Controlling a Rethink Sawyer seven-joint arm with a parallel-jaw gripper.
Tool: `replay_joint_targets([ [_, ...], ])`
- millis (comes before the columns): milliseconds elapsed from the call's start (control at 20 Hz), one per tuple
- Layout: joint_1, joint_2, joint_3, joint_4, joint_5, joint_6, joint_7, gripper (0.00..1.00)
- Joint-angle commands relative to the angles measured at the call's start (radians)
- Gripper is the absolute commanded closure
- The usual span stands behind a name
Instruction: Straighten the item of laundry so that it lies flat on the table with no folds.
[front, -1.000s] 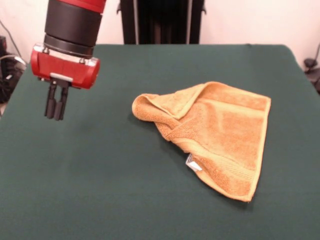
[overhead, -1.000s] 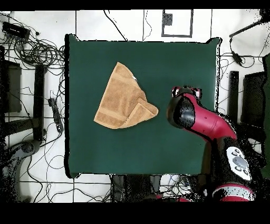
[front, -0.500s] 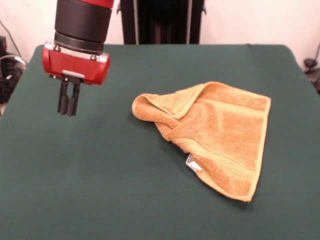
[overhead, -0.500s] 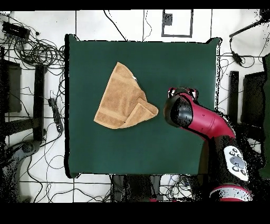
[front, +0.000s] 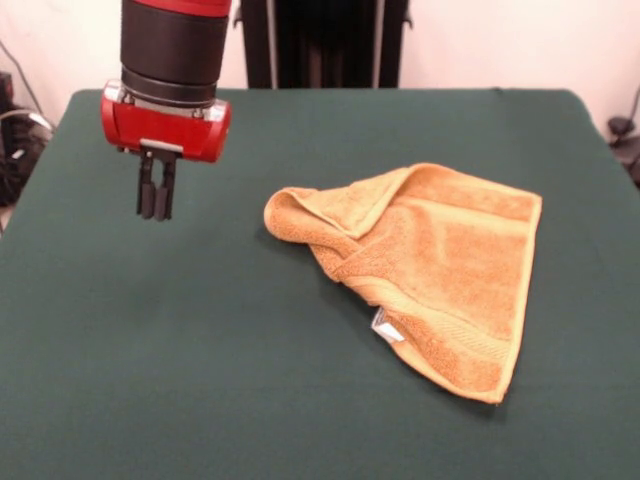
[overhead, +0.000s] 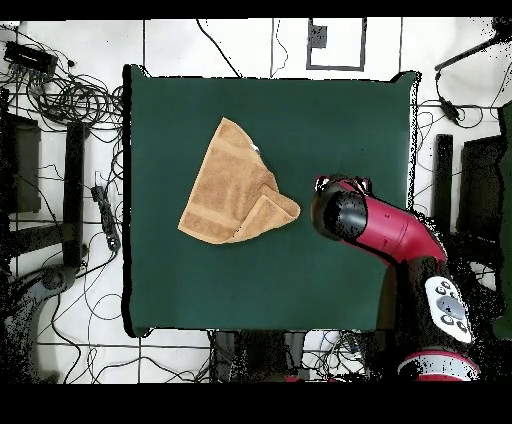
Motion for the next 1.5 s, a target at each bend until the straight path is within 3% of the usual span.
replay_joint_targets([
  [50, 0.045, 0.012, 0.081, 0.034, 0.03, 0.129, 0.157, 1.0],
  [550, 0.072, -0.018, 0.055, 0.002, 0.049, 0.241, 0.173, 1.0],
  [600, 0.076, 0.033, 0.059, 0.016, 0.042, 0.182, 0.188, 1.0],
  [700, 0.089, 0.044, 0.054, 0.005, 0.057, 0.195, 0.211, 1.0],
  [950, 0.106, 0.07, 0.033, -0.109, 0.092, 0.316, 0.222, 1.0],
  [1050, 0.072, 0.046, 0.033, -0.091, 0.076, 0.324, 0.179, 1.0],
  [1500, 0.07, 0.06, 0.06, -0.123, 0.133, 0.397, 0.208, 1.0],
])
